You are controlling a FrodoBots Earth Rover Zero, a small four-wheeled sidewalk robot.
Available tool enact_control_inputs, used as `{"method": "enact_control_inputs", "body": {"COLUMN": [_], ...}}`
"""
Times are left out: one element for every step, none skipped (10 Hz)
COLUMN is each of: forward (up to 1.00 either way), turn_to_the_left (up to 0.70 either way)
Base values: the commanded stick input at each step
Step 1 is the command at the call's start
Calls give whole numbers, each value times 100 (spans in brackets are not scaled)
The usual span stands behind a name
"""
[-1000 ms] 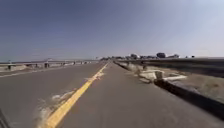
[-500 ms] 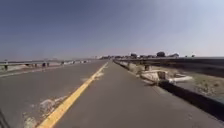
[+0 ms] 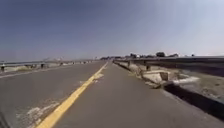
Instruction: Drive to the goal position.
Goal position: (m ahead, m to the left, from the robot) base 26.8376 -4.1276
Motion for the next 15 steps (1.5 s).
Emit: {"method": "enact_control_inputs", "body": {"forward": [50, 50, 50, 50, 50, 50, 50, 50, 50, 50, 50, 50, 50, 50, 50], "turn_to_the_left": [0, 0, 0, 0, 0, 0, 0, 0, 0, 0, 0, 0, 0, 0, 0]}}
